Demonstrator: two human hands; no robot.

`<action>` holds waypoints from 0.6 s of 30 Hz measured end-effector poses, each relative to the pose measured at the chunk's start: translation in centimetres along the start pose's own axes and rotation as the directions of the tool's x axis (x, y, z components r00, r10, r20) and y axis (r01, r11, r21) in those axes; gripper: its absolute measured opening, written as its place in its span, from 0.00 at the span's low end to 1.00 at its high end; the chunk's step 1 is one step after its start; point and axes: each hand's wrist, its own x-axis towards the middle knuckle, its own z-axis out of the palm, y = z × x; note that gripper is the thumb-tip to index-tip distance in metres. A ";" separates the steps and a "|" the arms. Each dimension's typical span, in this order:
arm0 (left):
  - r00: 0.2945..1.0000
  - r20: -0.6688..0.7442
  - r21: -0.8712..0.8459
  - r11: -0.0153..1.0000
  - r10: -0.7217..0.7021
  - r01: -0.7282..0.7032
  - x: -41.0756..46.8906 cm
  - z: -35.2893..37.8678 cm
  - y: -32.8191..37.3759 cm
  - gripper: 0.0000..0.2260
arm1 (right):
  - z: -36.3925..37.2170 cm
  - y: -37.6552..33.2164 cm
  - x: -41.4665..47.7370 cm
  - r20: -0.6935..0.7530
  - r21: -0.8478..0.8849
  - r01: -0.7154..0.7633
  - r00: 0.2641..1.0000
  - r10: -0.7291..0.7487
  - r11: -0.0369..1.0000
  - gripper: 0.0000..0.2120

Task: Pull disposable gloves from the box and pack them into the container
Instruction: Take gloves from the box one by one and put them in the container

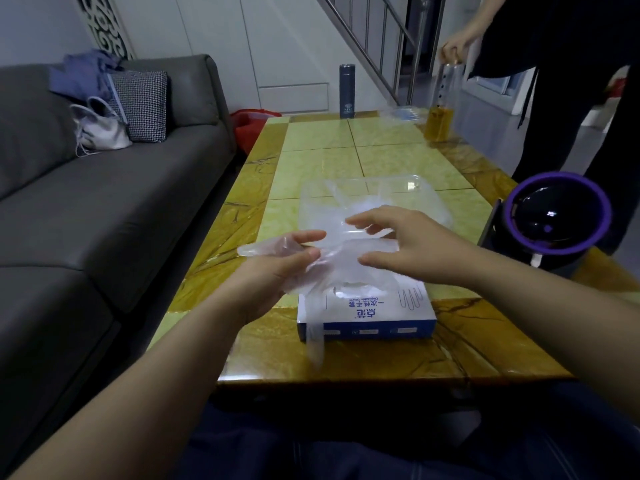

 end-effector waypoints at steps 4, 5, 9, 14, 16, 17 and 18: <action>0.998 -0.009 -0.023 0.998 0.066 -0.066 -0.4 -0.7 1.0 0.11 | -0.6 0.1 0.2 0.051 0.597 -0.308 0.936 0.348 0.741 0.27; 0.997 -0.017 -0.043 0.996 0.081 -0.081 -0.5 -0.7 1.3 0.11 | -0.7 -0.1 0.4 0.122 0.673 -0.363 0.914 0.387 0.645 0.27; 0.983 -0.094 -0.009 0.987 0.157 -0.158 -0.6 -0.4 2.2 0.13 | -0.1 -1.2 0.1 0.449 0.682 -0.556 0.831 0.328 0.476 0.24; 0.969 -0.131 0.110 0.974 0.211 -0.197 -0.9 -0.7 3.1 0.13 | 1.2 -1.6 0.1 0.210 0.838 -0.341 0.922 0.324 0.426 0.45; 0.962 -0.119 0.098 0.967 0.245 -0.234 -0.9 -0.9 3.5 0.14 | 0.8 -1.9 0.3 0.022 0.888 -0.149 0.958 0.284 0.436 0.34; 0.960 -0.113 0.085 0.966 0.254 -0.246 -0.8 -0.9 3.6 0.14 | 0.4 -2.1 0.3 -0.030 0.860 -0.090 0.974 0.226 0.503 0.29; 0.961 -0.110 0.053 0.967 0.252 -0.248 -0.6 -1.0 3.8 0.14 | 0.1 -2.1 0.6 -0.048 0.807 -0.058 0.985 0.164 0.587 0.26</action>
